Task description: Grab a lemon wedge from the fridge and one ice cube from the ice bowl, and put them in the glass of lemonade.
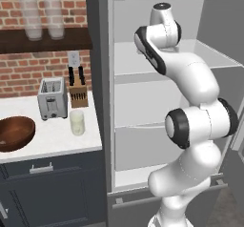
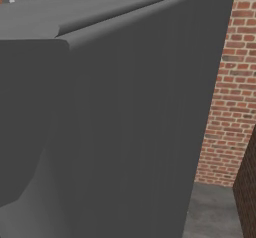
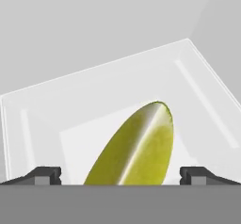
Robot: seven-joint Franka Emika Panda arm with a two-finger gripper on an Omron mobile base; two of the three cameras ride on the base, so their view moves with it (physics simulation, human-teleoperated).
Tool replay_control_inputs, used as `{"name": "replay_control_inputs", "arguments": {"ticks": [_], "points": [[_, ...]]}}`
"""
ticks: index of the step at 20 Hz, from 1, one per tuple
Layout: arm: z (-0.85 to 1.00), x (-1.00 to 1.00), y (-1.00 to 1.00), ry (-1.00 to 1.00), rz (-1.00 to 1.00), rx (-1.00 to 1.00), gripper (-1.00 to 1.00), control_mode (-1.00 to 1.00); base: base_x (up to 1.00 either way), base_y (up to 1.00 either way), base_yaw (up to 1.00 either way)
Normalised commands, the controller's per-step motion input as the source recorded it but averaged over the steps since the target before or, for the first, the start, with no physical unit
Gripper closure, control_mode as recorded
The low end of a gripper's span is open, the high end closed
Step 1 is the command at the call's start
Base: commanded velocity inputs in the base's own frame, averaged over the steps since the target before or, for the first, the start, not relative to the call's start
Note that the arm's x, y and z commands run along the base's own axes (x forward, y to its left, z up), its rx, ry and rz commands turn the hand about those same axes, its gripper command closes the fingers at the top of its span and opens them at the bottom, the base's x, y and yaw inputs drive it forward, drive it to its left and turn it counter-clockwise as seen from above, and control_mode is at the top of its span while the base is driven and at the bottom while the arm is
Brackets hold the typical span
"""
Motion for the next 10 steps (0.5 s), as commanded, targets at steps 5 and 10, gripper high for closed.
{"name": "replay_control_inputs", "arguments": {"ticks": [5,10], "points": [[-0.04,-0.13,0.0,0.0,0.0,0.0,-1.0,-1.0,0.0,0.0,0.0],[-0.08,0.0,0.0,0.0,0.0,0.0,-1.0,-1.0,0.0,0.0,0.0]]}}
